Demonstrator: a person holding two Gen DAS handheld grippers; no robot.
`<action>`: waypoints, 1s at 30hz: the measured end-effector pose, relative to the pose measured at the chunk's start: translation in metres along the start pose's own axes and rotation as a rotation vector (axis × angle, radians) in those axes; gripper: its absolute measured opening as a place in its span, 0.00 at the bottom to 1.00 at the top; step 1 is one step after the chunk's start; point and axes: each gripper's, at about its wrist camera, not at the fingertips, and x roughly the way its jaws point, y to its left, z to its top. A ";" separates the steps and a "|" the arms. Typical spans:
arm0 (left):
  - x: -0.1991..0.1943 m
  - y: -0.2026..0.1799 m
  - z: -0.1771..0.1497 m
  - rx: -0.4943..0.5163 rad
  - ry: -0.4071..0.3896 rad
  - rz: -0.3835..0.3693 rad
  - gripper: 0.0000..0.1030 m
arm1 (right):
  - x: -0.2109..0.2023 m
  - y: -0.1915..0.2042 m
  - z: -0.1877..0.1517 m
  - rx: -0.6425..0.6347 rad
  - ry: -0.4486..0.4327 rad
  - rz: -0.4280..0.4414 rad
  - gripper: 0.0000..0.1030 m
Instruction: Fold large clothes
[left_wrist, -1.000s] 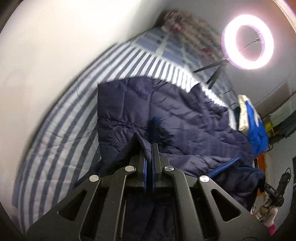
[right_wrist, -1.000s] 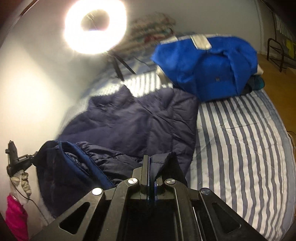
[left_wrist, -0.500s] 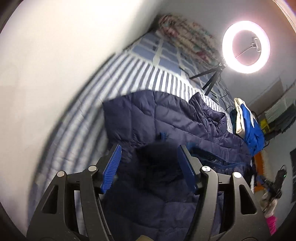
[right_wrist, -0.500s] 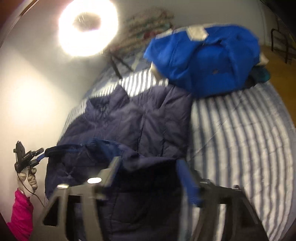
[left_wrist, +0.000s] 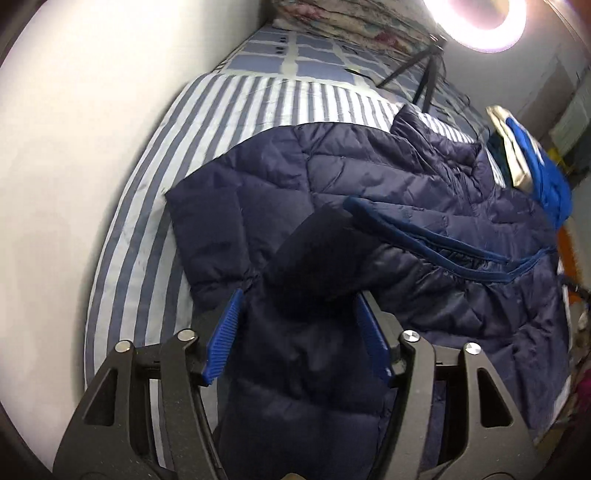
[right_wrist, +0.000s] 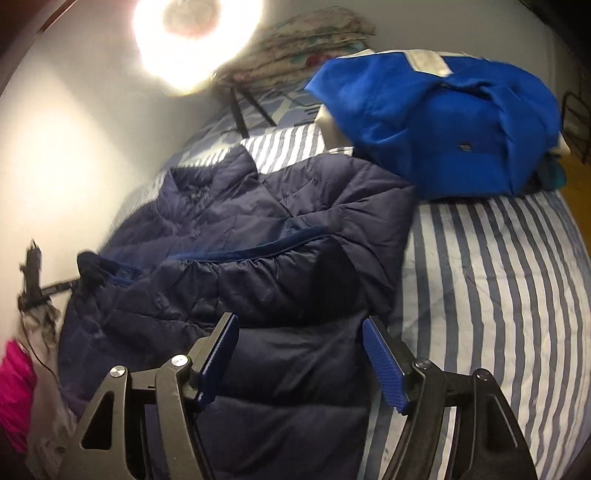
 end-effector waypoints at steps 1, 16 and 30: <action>0.002 -0.003 0.002 0.019 -0.002 0.009 0.45 | 0.003 0.002 0.002 -0.013 0.003 -0.010 0.66; 0.002 -0.007 0.004 0.064 -0.028 0.044 0.06 | 0.033 0.003 0.021 -0.072 0.056 -0.089 0.47; 0.012 -0.020 0.021 0.072 -0.048 0.093 0.02 | 0.024 0.017 0.018 -0.136 0.041 -0.174 0.02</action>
